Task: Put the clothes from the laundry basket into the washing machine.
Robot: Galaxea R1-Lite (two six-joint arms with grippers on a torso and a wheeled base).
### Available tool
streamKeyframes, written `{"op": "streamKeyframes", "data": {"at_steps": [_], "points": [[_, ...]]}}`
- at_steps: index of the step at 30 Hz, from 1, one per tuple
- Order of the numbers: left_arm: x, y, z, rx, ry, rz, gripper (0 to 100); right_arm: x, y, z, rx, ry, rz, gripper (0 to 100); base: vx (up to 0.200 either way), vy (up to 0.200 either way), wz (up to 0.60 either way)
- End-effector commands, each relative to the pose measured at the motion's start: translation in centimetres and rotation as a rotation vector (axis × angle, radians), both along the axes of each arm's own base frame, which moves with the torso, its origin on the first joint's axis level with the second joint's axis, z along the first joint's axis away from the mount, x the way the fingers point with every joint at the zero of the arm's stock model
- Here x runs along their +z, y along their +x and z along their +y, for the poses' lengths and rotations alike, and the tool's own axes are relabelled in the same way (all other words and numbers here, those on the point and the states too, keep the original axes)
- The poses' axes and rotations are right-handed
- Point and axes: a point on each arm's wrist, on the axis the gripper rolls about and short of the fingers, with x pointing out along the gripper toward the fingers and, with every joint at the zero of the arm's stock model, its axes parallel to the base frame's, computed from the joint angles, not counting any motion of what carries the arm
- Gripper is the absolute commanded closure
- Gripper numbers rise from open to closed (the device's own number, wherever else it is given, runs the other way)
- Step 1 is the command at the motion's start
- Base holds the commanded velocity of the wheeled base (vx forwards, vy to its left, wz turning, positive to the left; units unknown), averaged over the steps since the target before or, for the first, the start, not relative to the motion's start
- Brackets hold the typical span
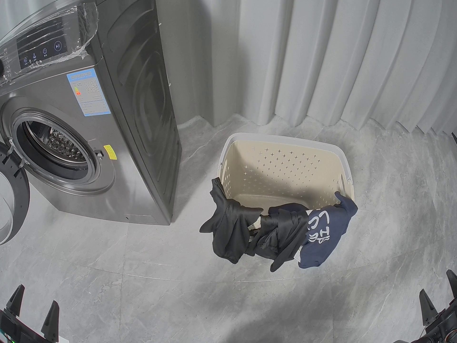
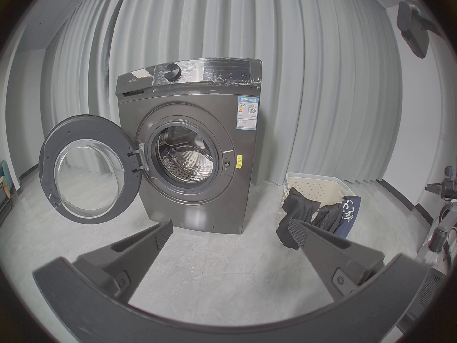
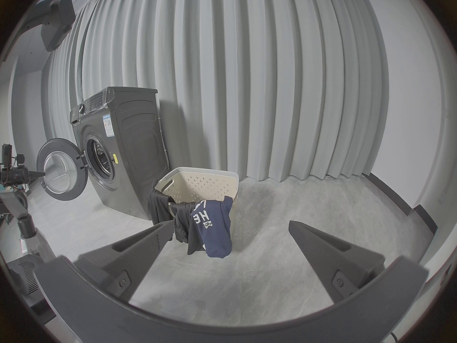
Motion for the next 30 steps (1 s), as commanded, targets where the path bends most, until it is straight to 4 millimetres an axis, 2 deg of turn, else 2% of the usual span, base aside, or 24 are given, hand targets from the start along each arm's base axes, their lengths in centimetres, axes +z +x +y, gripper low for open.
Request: {"op": "streamKeyframes", "data": {"at_steps": [1, 6, 12, 21, 27, 30], "points": [[-0.47, 0.03, 0.00, 0.001, -0.001, 0.004, 0, -0.48, 0.01, 0.00, 0.001, 0.000, 0.001, 0, 0.000, 0.000, 0.00], [-0.47, 0.03, 0.00, 0.001, -0.001, 0.004, 0, -0.48, 0.01, 0.00, 0.001, -0.002, 0.001, 0, 0.000, 0.000, 0.00], [-0.47, 0.03, 0.00, 0.001, -0.001, 0.004, 0, -0.48, 0.01, 0.00, 0.001, -0.002, 0.001, 0, 0.000, 0.000, -0.60], [-0.47, 0.03, 0.00, 0.002, -0.001, 0.004, 0, -0.48, 0.01, 0.00, 0.001, -0.002, 0.001, 0, 0.000, 0.000, 0.00], [-0.47, 0.03, 0.00, 0.001, -0.001, 0.004, 0, -0.48, 0.01, 0.00, 0.001, -0.002, 0.001, 0, 0.000, -0.200, 0.00], [-0.47, 0.03, 0.00, 0.002, -0.001, 0.004, 0, -0.48, 0.01, 0.00, 0.001, -0.002, 0.001, 0, 0.000, 0.000, 0.00]]}}
